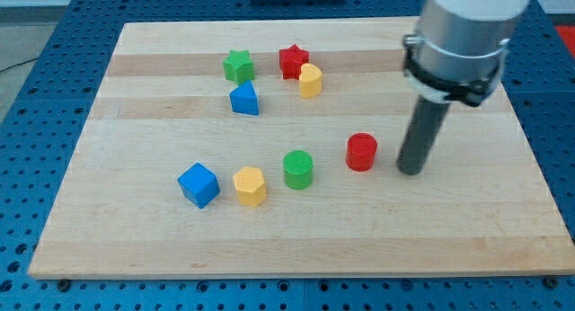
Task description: Move the red circle below to the blue triangle
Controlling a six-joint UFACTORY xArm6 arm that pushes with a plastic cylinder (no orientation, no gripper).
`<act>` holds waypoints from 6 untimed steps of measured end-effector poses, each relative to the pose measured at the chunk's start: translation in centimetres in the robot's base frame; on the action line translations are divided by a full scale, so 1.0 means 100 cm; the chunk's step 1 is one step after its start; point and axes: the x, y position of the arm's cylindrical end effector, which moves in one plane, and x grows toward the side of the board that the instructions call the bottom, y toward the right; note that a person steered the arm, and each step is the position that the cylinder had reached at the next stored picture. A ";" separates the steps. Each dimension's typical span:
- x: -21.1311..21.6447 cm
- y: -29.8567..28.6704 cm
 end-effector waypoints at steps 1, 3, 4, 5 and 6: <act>-0.013 -0.024; -0.043 -0.090; -0.026 -0.119; -0.014 -0.121; -0.015 -0.146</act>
